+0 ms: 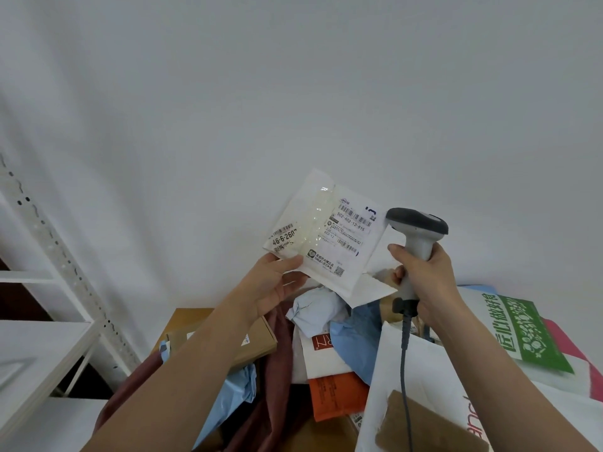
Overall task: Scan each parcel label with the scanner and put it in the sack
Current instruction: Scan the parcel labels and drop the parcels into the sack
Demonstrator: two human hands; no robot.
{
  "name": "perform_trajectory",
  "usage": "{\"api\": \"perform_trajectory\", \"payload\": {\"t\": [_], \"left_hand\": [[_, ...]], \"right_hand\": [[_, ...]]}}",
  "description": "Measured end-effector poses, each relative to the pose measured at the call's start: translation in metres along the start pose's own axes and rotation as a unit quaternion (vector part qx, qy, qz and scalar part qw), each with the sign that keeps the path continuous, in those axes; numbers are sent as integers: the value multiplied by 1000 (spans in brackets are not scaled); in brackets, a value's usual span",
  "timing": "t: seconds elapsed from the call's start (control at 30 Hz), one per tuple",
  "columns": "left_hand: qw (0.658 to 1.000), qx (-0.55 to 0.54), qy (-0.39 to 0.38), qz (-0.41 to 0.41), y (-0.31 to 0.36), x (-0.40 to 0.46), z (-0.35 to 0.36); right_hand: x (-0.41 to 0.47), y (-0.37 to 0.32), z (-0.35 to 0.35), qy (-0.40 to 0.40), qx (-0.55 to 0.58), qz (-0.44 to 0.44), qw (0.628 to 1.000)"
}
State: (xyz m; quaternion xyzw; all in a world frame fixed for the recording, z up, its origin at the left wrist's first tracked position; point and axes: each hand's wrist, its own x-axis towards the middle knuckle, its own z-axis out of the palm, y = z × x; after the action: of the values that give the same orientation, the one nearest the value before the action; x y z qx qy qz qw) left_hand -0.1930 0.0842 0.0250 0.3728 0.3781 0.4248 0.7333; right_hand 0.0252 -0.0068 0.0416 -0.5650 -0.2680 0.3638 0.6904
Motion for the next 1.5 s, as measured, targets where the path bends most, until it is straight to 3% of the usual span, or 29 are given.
{"api": "perform_trajectory", "payload": {"t": [0.07, 0.27, 0.43, 1.5], "left_hand": [[999, -44, 23, 10, 0, 2, -2], [976, -175, 128, 10, -2, 11, -13], [962, -223, 158, 11, -5, 14, -22], [929, -300, 211, 60, -22, 20, -47]], "right_hand": [[-2, -7, 0, -17, 2, 22, 1000], [-20, -24, 7, -173, 36, 88, 980], [-36, -34, 11, -272, 27, 81, 959], [-64, -63, 11, -284, 33, 79, 955]]}}
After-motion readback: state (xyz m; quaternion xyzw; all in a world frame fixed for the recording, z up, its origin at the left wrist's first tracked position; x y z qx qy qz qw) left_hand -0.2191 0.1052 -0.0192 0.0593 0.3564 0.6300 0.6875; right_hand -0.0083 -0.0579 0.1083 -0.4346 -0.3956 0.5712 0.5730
